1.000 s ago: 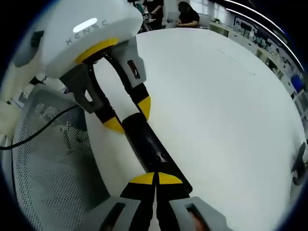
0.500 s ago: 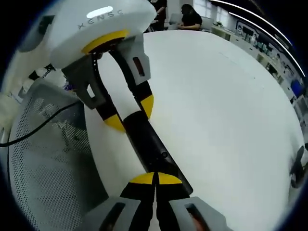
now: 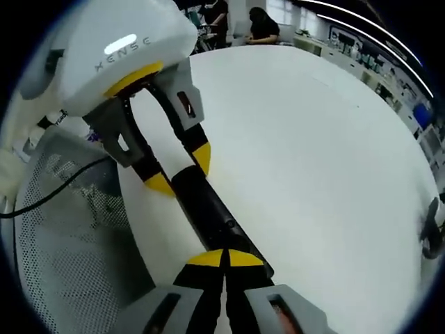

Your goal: Press the specified remote control buttons in sequence, fully releasing each button before pressing the next.

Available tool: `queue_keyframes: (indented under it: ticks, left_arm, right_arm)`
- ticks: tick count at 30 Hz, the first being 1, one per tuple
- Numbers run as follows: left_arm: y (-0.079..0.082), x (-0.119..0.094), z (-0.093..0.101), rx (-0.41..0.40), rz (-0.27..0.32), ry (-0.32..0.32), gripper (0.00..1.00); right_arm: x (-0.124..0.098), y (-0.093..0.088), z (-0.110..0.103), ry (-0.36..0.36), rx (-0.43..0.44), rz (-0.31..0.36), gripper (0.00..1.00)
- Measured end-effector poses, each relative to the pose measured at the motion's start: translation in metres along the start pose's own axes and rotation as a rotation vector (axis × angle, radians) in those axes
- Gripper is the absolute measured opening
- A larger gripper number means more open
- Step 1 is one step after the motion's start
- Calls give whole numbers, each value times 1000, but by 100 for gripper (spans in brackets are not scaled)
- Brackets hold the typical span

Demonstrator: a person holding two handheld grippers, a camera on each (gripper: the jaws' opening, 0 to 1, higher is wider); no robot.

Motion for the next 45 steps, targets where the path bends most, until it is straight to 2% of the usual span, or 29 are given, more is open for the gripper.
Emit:
queue_keyframes:
  ticks: [4,7,27,39,45]
  left_arm:
    - [0,0,0,2,-5,-3,22]
    - [0,0,0,2,-3,-3,22]
    - [0,0,-1,6,6,-13,22]
    - [0,0,-1,5,-2,-10,22]
    - [0,0,-1,13,-2,-11,22]
  right_arm:
    - [0,4,2,16,6,1,0]
    - [5,1,3,14,-13,-21,0]
    - [4,2,1,9,-89,-47,0]
    - [2,4,4,60,2,-46,0]
    - [2,17,5,67,11,-11,0]
Point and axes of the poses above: the point that each gripper's makers call its tool centre point, and the gripper's own axes: x roughly forward along the fingers, z roughly to its right, y roughly out of its top, the point moved 2 cm from there along -x, roughly backward along the fingers, and after that the axes turned 10 degrees about -y, right-handed, at the moved point
